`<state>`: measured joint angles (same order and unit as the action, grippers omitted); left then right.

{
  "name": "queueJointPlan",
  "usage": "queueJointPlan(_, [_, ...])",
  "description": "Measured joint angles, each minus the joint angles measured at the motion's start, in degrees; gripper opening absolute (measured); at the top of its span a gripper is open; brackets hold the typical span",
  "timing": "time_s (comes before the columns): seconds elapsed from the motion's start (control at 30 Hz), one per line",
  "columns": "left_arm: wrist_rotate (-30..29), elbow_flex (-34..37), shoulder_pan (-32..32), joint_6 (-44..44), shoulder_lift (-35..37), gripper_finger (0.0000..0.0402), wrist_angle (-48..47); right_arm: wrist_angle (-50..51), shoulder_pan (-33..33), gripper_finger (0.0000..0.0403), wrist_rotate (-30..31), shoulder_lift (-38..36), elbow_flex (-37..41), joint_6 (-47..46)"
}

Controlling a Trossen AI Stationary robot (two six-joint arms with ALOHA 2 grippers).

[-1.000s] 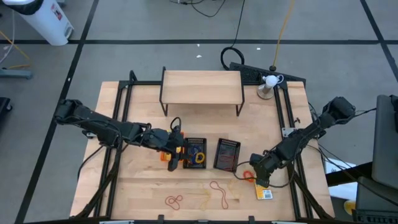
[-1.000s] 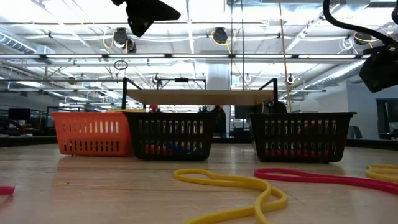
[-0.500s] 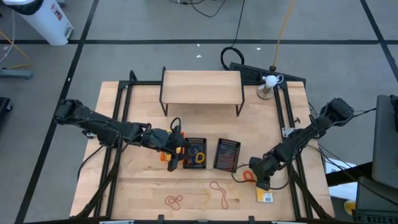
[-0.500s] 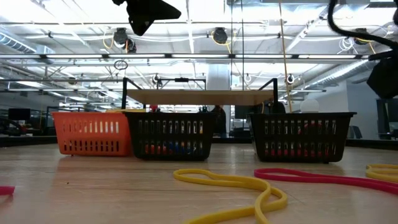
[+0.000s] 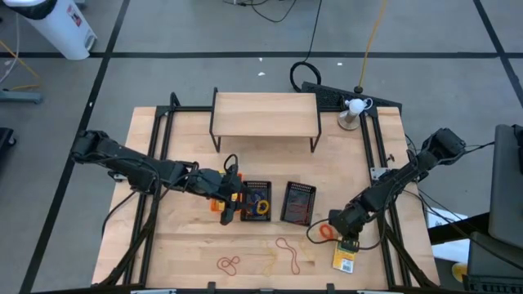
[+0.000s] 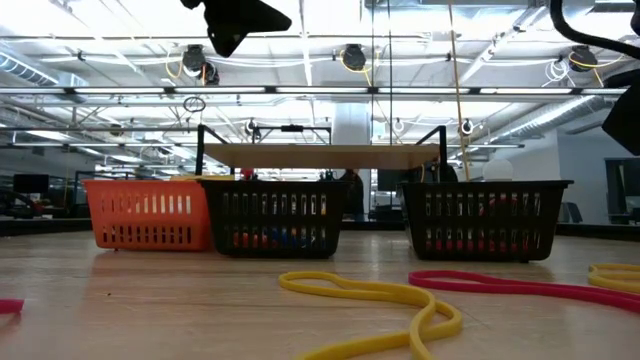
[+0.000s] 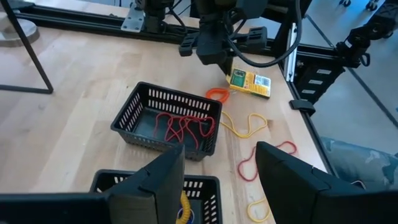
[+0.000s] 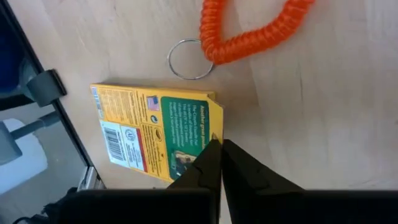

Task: Pick & Place Office Desk Supplies
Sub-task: Put the crayons box into the orange bin

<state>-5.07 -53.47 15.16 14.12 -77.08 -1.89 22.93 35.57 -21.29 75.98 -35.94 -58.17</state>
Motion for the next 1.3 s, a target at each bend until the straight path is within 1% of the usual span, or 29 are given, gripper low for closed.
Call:
queueJointPlan(0.13, [-1.22, -0.02, 0.00, -1.43, 0.00, 0.0198, 0.00, -0.61, -0.09, 0.0001, -1.45, -2.32, 0.00, -0.79])
queueJointPlan(0.3, [-2.45, -0.04, -0.02, -4.10, 0.00, 0.0198, 0.02, -0.87, -0.11, 0.0001, -0.87, -8.87, 0.00, -3.60])
queueJointPlan(0.47, [-4.63, -0.04, -0.07, -6.57, -0.02, 0.0198, 0.02, -0.87, -0.13, 0.0000, 3.06, -16.51, 0.00, -4.59])
queueJointPlan(0.63, [-6.18, -0.04, -0.40, -6.94, -0.02, 0.0198, 0.02, -0.86, -0.13, 0.0000, 7.93, -23.53, 0.00, -2.84])
queueJointPlan(0.77, [-9.45, -0.04, -1.37, -6.91, -0.02, 0.0198, 0.02, -0.92, -0.13, 0.0000, 11.22, -27.57, 0.00, 0.73])
queueJointPlan(0.87, [-11.59, -0.04, -2.30, -6.50, -0.02, 0.0198, 0.07, -1.71, -0.15, 0.0000, 13.91, -29.16, 0.00, 4.95])
queueJointPlan(1.07, [-11.74, -0.04, -3.77, -5.82, -0.02, 0.0198, 1.42, -2.61, -1.43, 0.0000, 17.72, -29.85, 0.00, 12.53])
queueJointPlan(1.3, [-11.51, -0.04, -4.66, -0.86, -0.02, 0.0198, 2.14, -5.19, -4.63, 0.0000, 20.86, -29.71, 0.00, 21.17])
